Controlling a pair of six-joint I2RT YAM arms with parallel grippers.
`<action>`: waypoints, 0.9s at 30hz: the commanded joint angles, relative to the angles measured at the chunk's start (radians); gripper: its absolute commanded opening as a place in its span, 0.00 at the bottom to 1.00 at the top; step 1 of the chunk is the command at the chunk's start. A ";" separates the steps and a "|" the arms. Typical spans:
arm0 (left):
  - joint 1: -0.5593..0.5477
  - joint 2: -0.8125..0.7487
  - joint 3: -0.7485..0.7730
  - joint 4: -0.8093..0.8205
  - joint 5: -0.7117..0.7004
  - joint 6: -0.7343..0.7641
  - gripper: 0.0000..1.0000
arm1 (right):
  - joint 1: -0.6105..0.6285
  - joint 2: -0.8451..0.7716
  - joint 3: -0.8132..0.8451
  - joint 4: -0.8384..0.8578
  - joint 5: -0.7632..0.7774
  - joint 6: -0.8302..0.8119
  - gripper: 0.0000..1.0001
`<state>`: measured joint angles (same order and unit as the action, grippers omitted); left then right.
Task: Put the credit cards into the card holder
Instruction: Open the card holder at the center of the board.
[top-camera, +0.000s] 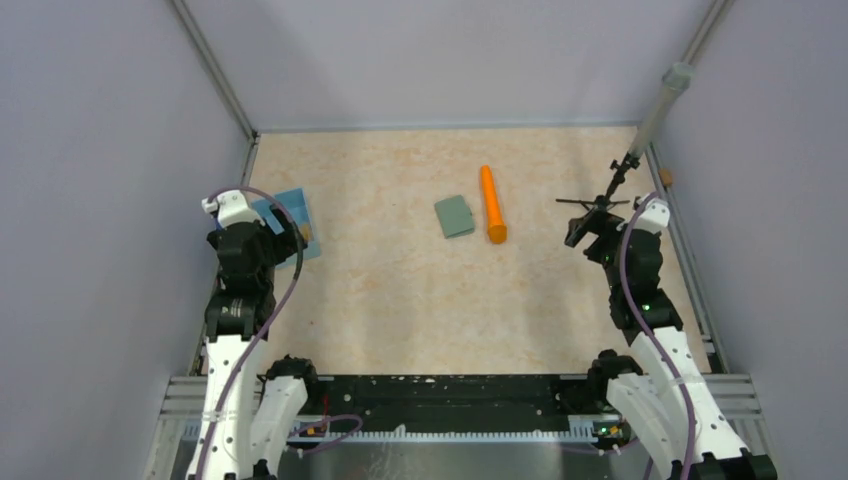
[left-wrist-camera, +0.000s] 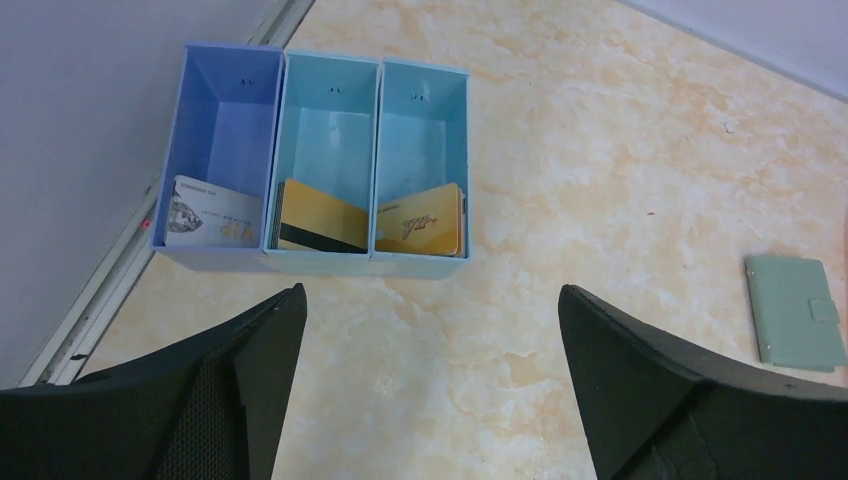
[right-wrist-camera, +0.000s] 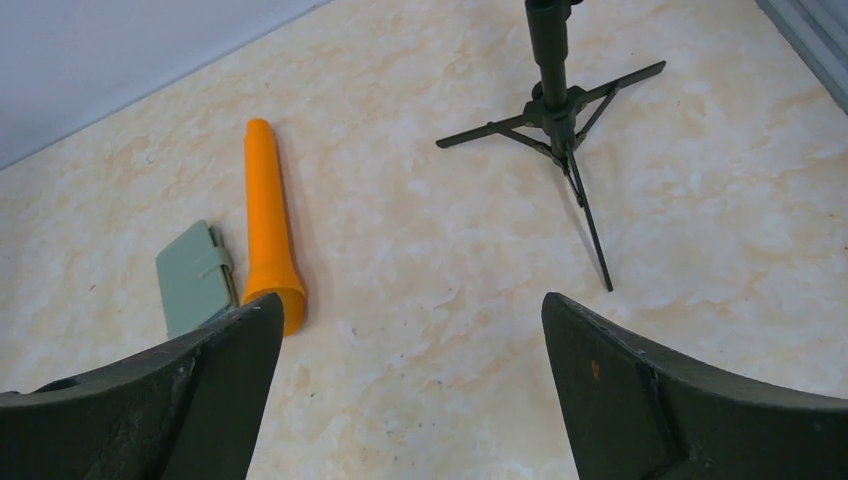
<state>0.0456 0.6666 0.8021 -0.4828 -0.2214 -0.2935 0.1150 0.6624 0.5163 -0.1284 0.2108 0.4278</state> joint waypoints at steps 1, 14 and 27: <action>0.006 0.025 0.036 0.015 0.030 -0.014 0.99 | -0.003 -0.002 0.045 0.032 -0.085 -0.037 0.99; -0.009 0.222 0.135 0.005 0.415 -0.049 0.99 | 0.111 0.297 0.213 0.026 -0.425 -0.118 0.94; -0.007 0.275 0.116 0.031 0.495 -0.007 0.99 | 0.376 0.900 0.629 -0.098 -0.387 -0.114 0.61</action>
<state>0.0349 0.9558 0.9283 -0.4767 0.2428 -0.3248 0.4870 1.4067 1.0317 -0.1738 -0.1699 0.3202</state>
